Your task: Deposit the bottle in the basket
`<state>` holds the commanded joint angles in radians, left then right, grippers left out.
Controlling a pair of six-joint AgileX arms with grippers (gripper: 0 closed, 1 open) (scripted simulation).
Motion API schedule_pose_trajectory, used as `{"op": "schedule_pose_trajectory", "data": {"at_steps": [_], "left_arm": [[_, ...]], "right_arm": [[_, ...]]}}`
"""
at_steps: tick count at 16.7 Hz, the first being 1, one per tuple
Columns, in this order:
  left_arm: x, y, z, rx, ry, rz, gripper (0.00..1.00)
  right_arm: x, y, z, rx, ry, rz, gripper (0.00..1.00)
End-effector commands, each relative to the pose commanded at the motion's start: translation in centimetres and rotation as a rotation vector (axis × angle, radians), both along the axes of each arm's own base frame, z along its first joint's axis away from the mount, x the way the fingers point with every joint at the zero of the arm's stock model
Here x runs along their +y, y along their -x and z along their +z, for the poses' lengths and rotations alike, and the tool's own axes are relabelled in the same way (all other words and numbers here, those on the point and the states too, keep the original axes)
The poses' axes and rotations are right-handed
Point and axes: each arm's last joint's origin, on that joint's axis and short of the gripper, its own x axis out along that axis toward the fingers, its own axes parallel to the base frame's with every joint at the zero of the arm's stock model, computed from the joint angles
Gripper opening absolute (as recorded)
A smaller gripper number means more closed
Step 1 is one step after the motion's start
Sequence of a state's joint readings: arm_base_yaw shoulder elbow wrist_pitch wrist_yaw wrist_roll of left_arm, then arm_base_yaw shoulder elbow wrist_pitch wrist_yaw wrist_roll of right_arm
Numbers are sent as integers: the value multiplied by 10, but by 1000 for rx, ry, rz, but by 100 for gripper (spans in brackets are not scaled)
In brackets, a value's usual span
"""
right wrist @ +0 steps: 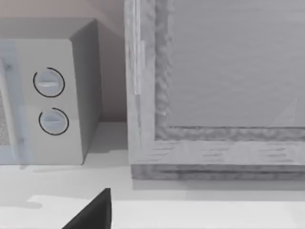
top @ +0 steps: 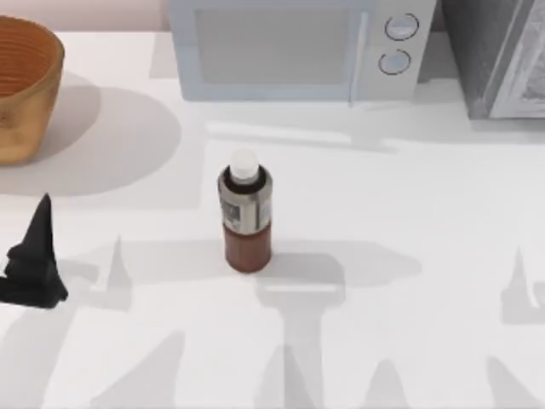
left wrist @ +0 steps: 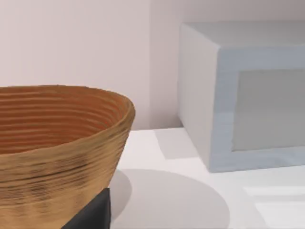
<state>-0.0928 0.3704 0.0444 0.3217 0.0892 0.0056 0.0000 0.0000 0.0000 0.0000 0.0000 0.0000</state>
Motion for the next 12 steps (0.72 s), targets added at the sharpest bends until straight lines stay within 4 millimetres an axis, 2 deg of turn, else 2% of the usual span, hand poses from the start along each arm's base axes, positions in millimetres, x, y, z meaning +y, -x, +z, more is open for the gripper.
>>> {"op": "schedule_pose_trajectory", "data": {"at_steps": [7, 12], "left_arm": [[-33, -52, -7, 31, -25, -252, 100], [-61, -76, -44, 83, -50, -431, 100]], "right_arm": [[0, 0, 0, 0, 0, 0, 100], [0, 0, 0, 0, 0, 0, 100]]}}
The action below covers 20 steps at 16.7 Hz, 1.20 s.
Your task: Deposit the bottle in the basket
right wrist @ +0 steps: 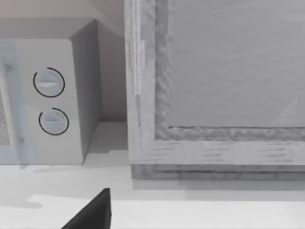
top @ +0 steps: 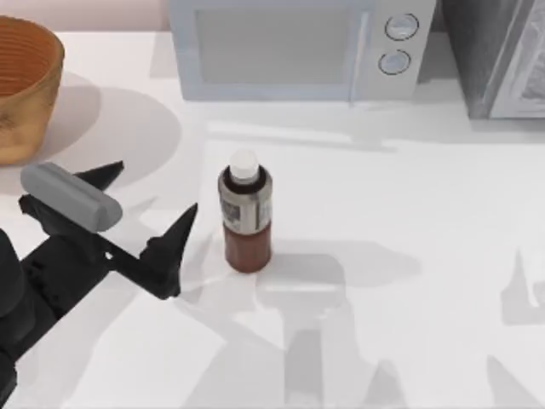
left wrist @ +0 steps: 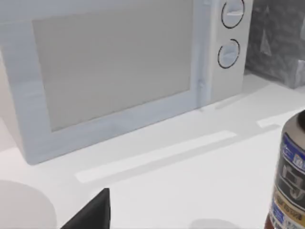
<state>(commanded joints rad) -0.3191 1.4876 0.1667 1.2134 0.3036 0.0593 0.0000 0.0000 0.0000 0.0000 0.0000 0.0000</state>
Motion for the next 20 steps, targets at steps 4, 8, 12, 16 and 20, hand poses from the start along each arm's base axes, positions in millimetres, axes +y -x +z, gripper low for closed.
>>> {"op": "schedule_pose_trajectory", "data": {"at_steps": [4, 8, 12, 16, 20], "left_arm": [[-20, -8, -26, 16, 9, -124, 100], [-30, -9, -44, 14, 4, -184, 100], [-31, -10, -46, 9, 7, -193, 100], [-33, -13, -46, 12, 6, -190, 100], [-53, -33, -49, 9, 7, -194, 100]], "right_arm": [[0, 0, 0, 0, 0, 0, 100], [0, 0, 0, 0, 0, 0, 100], [0, 0, 0, 0, 0, 0, 100], [0, 0, 0, 0, 0, 0, 100], [0, 0, 0, 0, 0, 0, 100]]}}
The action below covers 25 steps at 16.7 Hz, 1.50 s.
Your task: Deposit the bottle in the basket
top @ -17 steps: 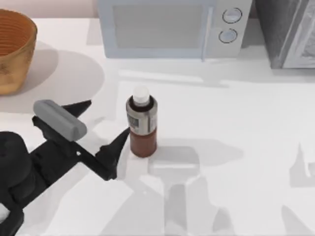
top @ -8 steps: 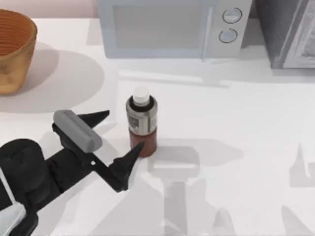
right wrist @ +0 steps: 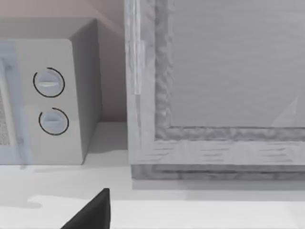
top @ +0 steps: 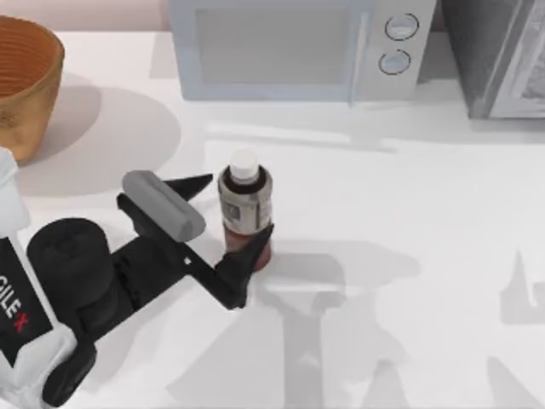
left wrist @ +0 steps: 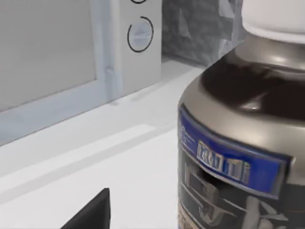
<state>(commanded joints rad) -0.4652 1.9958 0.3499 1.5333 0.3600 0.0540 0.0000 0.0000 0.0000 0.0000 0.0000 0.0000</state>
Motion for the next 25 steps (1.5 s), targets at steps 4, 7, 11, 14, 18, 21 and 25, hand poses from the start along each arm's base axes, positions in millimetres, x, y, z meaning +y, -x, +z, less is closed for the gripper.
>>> {"op": "schedule_pose_trajectory", "data": {"at_steps": [4, 7, 11, 14, 18, 21, 25], "left_arm": [[-24, -21, -3, -1, 0, 1, 100], [-28, -25, -4, 0, 0, 1, 100], [-28, -25, -4, 0, 0, 1, 85], [-28, -25, -4, 0, 0, 1, 62], [-28, -25, -4, 0, 0, 1, 32], [-28, -25, -4, 0, 0, 1, 10], [-28, -25, -4, 0, 0, 1, 0]], "right_arm": [[0, 0, 0, 0, 0, 0, 100], [0, 0, 0, 0, 0, 0, 100], [0, 0, 0, 0, 0, 0, 100], [0, 0, 0, 0, 0, 0, 100], [0, 0, 0, 0, 0, 0, 100], [0, 0, 0, 0, 0, 0, 100], [0, 0, 0, 0, 0, 0, 100]]}}
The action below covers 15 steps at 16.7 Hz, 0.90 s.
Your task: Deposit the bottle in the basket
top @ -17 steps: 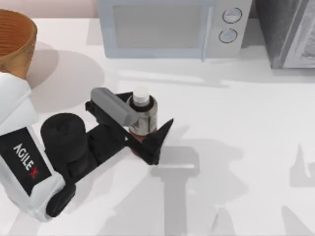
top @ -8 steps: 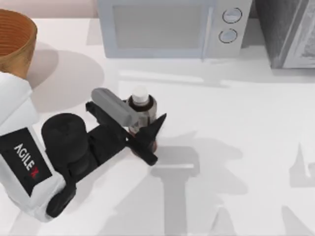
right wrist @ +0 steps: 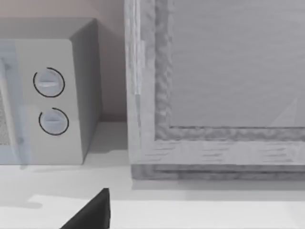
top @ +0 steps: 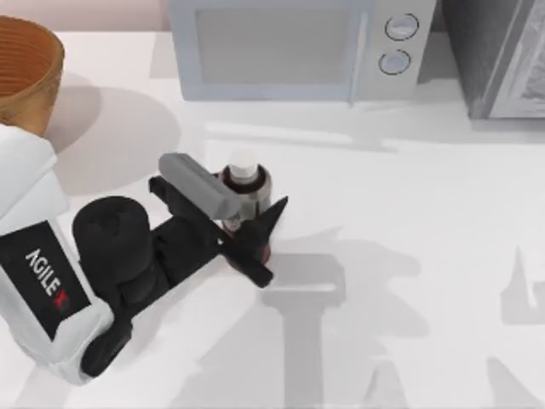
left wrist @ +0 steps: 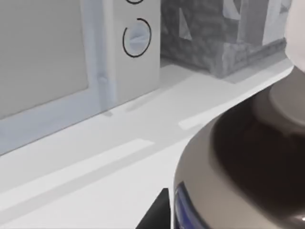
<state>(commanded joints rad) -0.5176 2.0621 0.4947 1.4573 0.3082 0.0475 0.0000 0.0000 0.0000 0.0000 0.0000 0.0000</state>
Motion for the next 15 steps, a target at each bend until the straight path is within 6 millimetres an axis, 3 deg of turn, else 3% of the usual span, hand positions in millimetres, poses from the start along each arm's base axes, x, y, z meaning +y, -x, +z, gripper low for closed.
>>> {"op": "schedule_pose_trajectory", "data": {"at_steps": [7, 9, 12, 15], "left_arm": [[0, 0, 0, -2, -1, 2, 0], [3, -11, 9, -25, 7, 18, 0], [17, -50, 46, -102, 28, 96, 0], [55, -99, 113, -195, 45, 230, 0]], "right_arm": [[0, 0, 0, 0, 0, 0, 100], [0, 0, 0, 0, 0, 0, 100], [0, 0, 0, 0, 0, 0, 100], [0, 0, 0, 0, 0, 0, 100]]}}
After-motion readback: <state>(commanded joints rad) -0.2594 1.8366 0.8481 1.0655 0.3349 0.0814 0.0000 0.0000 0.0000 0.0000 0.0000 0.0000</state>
